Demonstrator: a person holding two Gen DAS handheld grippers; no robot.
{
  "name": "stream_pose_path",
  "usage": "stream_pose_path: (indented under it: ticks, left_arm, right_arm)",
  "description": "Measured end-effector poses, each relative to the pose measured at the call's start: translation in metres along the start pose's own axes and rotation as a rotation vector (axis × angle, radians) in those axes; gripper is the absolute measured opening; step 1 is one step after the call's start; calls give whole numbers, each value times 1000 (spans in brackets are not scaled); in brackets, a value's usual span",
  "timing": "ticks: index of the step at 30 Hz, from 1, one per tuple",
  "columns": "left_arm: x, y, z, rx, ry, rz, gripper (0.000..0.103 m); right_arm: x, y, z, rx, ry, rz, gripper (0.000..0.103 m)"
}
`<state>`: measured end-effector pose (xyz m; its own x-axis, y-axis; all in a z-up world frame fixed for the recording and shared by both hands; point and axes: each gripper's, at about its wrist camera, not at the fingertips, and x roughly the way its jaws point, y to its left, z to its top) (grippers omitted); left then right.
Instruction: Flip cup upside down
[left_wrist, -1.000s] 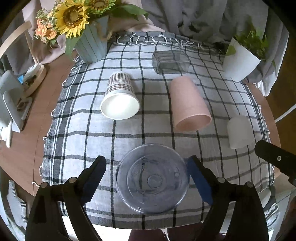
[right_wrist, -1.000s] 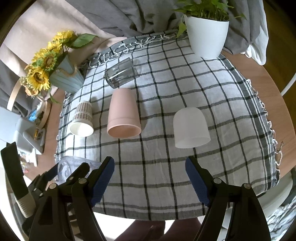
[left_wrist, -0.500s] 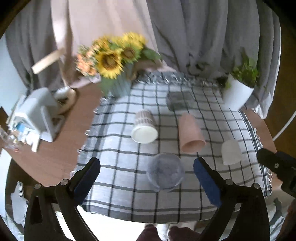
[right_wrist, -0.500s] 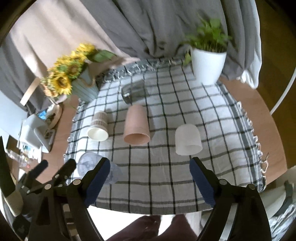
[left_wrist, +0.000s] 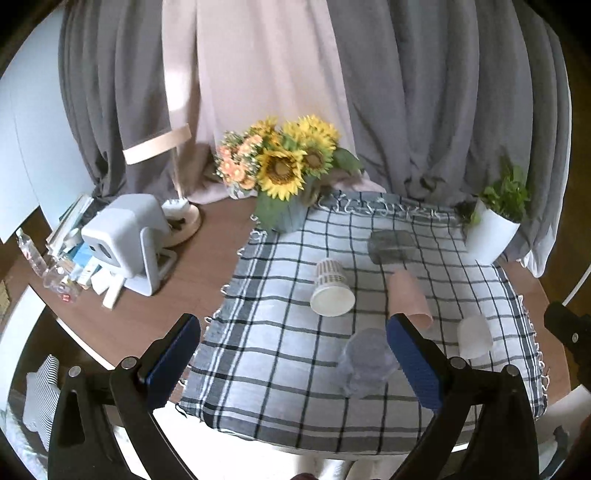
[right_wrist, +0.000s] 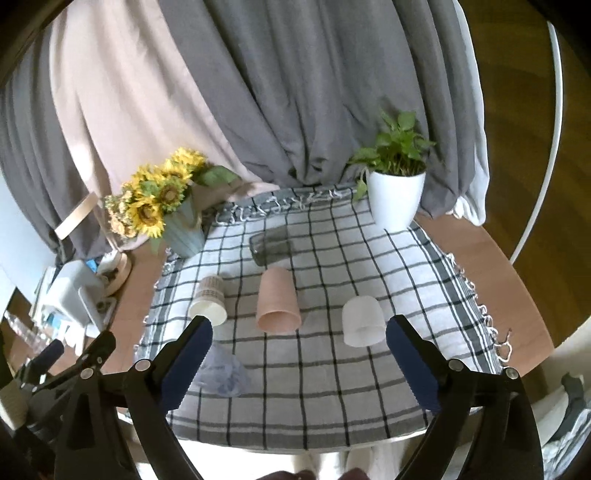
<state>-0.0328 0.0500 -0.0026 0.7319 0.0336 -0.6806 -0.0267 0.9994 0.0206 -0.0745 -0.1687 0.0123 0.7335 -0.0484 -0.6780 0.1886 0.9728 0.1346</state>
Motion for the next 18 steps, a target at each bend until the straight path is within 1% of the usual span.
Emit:
stream_pose_path:
  ticks: [4, 11, 18]
  left_arm:
    - [-4, 8, 4, -6, -20, 1, 103]
    - [-7, 13, 7, 9, -46, -5, 103]
    - [-6, 13, 11, 34, -59, -11, 103]
  right_arm:
    - [-9, 11, -1, -22, -27, 11, 96]
    - [-18, 19, -4, -20, -63, -1, 97]
    - [-18, 22, -4, -17, -66, -4, 97]
